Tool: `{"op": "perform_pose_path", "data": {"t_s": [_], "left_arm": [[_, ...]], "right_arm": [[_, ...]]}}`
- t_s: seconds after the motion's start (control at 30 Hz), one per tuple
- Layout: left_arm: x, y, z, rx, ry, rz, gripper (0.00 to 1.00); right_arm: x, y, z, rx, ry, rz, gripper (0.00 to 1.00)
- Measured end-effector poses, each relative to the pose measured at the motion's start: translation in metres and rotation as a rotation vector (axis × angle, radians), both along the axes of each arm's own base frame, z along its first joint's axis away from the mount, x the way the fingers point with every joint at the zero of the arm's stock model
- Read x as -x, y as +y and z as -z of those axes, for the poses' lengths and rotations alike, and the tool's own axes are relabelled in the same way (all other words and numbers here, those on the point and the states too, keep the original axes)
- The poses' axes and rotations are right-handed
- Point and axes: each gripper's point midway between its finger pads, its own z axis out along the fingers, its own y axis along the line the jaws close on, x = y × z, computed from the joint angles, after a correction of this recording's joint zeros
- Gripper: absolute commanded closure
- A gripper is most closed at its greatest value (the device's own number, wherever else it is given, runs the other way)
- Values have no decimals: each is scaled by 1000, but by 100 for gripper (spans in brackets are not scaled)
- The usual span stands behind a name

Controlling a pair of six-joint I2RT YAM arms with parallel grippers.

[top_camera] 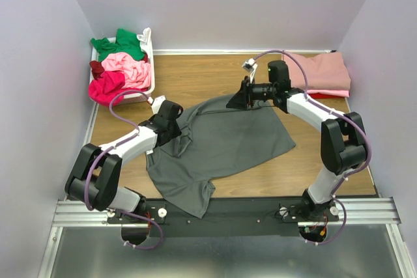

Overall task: Fold and stack the t-shirts
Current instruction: Fold the tshirt

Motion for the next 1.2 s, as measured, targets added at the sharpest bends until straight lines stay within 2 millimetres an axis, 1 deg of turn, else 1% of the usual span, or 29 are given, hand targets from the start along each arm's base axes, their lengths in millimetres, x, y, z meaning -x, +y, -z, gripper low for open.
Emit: {"op": "perform_pose_path", "data": {"t_s": [0.03,0.1,0.17,0.27,0.33,0.4,0.43,0.47,0.5,0.53,0.63,0.67,0.77,0.83,0.97,1.07,1.2], "left_arm": [[0,1,1,1,0,7,59],[-1,1,2,5,-1,19,59],[-1,0,3,15,-1,34,60],[2,1,8,20,8,48,60],[5,3,12,18,16,50,60],[6,6,8,20,7,50,60],[5,7,3,25,-5,47,60],[4,9,-5,32,-26,45,60],[2,10,-13,40,-48,40,60],[-1,14,-26,51,-83,31,60],[-9,24,-57,72,-171,9,59],[-10,28,-66,78,-196,1,59],[-9,44,-92,84,-269,-28,59],[-6,51,-103,84,-296,-36,59],[0,61,-128,85,-370,-36,59],[2,63,-139,82,-394,-27,59],[6,64,-138,78,-385,-14,59]], "right_arm": [[4,4,3,13,-10,-19,53],[16,19,10,42,-27,-73,53],[30,38,20,80,-57,-142,53],[50,60,35,134,-95,-222,54],[66,76,48,189,-146,-283,54],[75,87,58,246,-218,-327,55],[81,94,62,268,-247,-349,57],[86,102,68,309,-305,-373,62],[92,111,71,331,-343,-395,64],[98,120,78,371,-393,-417,64],[110,144,94,455,-514,-470,65],[114,153,102,488,-552,-487,65],[112,160,119,561,-607,-493,65],[102,161,131,622,-634,-473,65],[81,162,143,692,-664,-427,64],[69,163,146,726,-682,-398,64],[61,166,145,740,-698,-373,63]]}}
